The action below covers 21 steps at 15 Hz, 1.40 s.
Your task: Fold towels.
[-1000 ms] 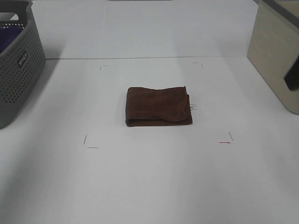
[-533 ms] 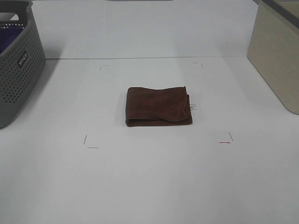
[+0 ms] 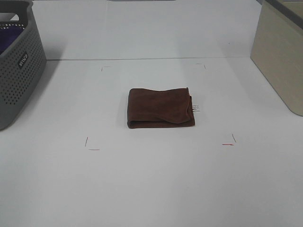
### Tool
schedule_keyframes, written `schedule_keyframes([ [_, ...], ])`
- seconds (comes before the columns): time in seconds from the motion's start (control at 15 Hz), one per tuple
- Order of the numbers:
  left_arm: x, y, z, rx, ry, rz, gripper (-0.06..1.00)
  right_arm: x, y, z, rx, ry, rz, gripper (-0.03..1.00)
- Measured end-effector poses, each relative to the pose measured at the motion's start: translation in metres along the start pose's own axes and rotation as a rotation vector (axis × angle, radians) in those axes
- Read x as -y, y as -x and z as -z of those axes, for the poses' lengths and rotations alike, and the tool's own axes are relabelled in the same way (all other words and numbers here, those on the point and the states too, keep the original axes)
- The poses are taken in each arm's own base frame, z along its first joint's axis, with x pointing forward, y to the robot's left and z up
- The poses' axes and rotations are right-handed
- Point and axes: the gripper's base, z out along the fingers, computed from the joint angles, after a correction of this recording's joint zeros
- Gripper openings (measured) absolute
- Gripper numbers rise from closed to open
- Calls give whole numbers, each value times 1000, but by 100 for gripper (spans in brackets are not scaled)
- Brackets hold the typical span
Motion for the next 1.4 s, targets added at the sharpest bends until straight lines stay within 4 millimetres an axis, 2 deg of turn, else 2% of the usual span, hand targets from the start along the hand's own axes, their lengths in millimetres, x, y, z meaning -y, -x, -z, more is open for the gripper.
schedule_keyframes([
  [0.27, 0, 0, -7, 34, -2, -4, 64, 2, 2, -8, 50, -10, 2, 77],
  [0.6, 0, 0, -7, 34, -2, -4, 64, 2, 3, -8, 64, -11, 17, 77],
  [0.93, 0, 0, -7, 34, -2, -4, 64, -2, 4, -9, 70, 23, 123, 77],
  [1.4, 0, 0, -7, 34, -2, -4, 64, -2, 4, -9, 70, 27, 122, 77],
])
